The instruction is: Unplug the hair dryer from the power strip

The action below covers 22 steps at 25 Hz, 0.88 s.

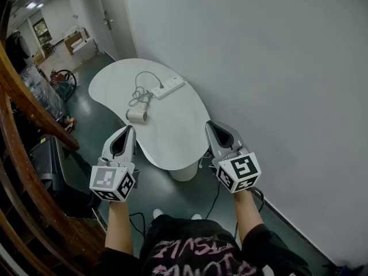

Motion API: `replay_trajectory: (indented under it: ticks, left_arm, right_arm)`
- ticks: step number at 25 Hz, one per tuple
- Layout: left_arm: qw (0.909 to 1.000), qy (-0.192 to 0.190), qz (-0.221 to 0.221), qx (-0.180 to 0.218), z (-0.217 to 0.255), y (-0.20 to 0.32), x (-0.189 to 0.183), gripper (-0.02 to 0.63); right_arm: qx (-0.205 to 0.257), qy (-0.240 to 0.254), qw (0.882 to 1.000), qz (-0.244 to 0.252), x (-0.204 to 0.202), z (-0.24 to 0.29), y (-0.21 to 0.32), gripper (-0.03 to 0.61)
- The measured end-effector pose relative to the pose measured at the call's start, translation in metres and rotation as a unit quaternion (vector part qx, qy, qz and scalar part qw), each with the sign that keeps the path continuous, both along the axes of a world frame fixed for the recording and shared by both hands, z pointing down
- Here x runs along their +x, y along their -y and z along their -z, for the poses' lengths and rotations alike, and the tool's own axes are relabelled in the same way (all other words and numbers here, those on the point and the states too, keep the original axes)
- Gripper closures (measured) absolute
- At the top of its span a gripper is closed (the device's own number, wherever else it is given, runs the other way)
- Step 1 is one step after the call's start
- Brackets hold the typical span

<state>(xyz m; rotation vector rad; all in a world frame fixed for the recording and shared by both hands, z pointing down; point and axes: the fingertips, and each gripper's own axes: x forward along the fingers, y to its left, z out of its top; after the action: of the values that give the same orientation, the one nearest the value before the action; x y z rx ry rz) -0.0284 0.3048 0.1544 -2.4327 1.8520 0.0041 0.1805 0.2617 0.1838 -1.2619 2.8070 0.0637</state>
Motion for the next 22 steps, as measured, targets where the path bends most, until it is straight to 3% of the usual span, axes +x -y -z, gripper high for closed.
replay_trajectory:
  ticks: [22]
  left_arm:
    - [0.9998, 0.011, -0.002, -0.014, -0.008, 0.009, 0.022, 0.612]
  right_arm:
    - [0.014, 0.018, 1.0, 0.01, 0.016, 0.0, 0.009, 0.569]
